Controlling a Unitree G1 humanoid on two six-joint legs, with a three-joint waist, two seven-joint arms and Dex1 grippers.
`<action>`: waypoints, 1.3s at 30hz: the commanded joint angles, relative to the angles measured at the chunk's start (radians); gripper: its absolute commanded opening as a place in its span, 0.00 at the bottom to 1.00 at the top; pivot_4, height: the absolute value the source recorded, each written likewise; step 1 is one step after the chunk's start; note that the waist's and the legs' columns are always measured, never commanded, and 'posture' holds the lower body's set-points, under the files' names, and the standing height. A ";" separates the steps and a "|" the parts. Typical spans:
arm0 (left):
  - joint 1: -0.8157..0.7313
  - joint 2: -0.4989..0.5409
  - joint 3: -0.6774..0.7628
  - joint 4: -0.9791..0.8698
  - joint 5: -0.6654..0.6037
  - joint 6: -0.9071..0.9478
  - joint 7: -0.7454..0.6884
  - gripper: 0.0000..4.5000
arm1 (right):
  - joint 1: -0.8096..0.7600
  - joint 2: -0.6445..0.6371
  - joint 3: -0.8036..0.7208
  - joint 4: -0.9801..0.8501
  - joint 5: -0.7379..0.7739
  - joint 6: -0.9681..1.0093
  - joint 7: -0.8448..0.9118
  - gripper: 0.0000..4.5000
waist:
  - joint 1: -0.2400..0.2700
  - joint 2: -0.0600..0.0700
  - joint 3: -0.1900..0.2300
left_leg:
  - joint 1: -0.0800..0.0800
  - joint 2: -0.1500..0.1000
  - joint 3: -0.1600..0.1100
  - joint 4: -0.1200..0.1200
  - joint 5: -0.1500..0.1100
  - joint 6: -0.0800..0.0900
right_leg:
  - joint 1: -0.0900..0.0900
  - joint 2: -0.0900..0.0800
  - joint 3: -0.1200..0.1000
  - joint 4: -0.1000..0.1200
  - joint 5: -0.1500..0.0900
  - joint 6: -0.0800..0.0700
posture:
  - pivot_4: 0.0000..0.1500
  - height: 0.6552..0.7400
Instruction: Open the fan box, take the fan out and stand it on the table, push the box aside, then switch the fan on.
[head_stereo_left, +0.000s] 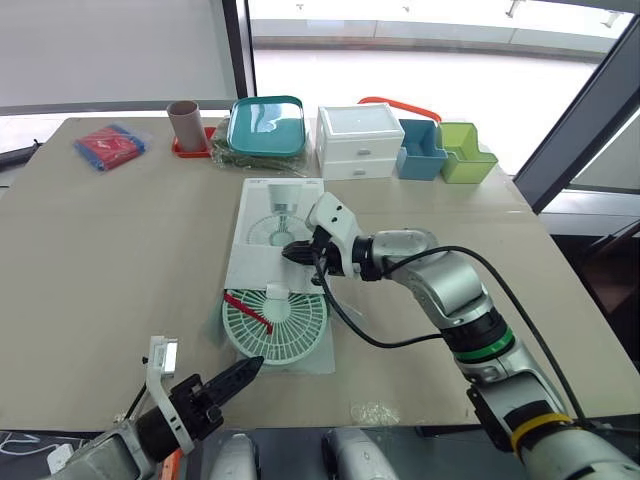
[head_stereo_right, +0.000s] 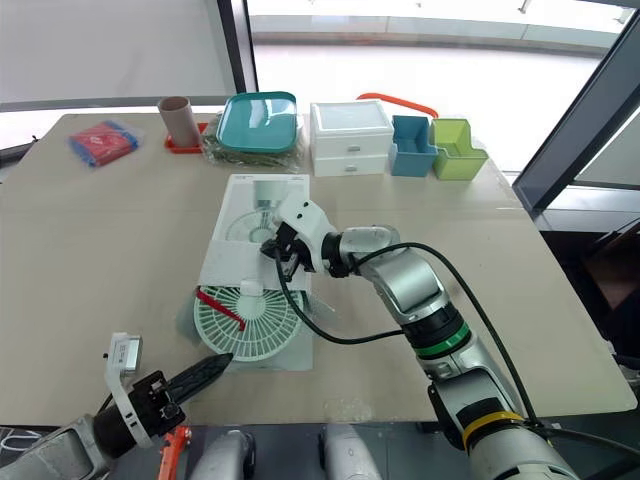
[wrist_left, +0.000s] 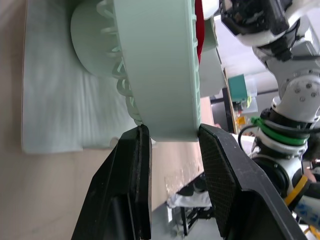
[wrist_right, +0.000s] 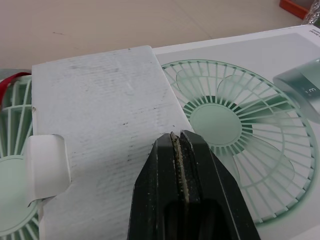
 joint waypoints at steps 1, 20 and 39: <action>0.043 0.028 0.022 0.026 0.077 0.009 -0.028 0.32 | -0.003 -0.001 0.004 0.033 -0.041 0.007 -0.016 0.00 | 0.000 0.000 0.000 | 0.000 0.000 0.001 0.000 0.000 0.000 | 0.000 0.000 0.000 0.000 0.000 0.000 | 1.00 1.00; 0.152 0.060 0.162 0.034 0.188 -0.004 -0.346 0.94 | -0.013 0.024 0.007 0.058 -0.055 -0.028 0.011 0.00 | 0.000 0.000 0.000 | 0.001 0.000 0.006 -0.001 0.000 -0.001 | -0.002 0.000 0.004 0.000 -0.001 0.002 | 1.00 1.00; -0.087 0.057 0.138 0.197 0.055 0.070 -0.285 0.94 | -0.006 0.029 -0.003 0.049 -0.066 -0.026 0.009 0.00 | 0.000 0.000 0.000 | 0.000 0.001 0.006 -0.001 0.000 -0.001 | -0.002 -0.001 0.004 0.000 0.000 0.001 | 1.00 1.00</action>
